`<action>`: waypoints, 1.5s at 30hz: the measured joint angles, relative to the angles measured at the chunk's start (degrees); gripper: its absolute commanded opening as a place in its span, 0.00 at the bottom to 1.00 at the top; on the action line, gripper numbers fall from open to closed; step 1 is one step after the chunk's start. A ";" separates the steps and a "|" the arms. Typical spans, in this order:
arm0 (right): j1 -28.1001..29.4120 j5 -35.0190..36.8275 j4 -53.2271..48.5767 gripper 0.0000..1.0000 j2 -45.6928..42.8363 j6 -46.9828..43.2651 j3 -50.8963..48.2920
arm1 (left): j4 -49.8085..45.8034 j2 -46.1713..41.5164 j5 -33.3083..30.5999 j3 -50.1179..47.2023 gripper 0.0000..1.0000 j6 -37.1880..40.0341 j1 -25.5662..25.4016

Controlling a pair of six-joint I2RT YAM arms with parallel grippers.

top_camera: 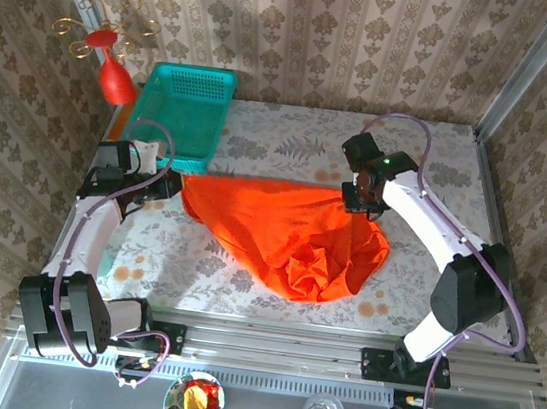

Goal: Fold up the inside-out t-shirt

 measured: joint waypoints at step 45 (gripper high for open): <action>25.16 -1.03 4.79 0.00 14.80 7.23 -0.63 | 0.90 -3.87 0.09 -0.39 0.00 0.00 0.00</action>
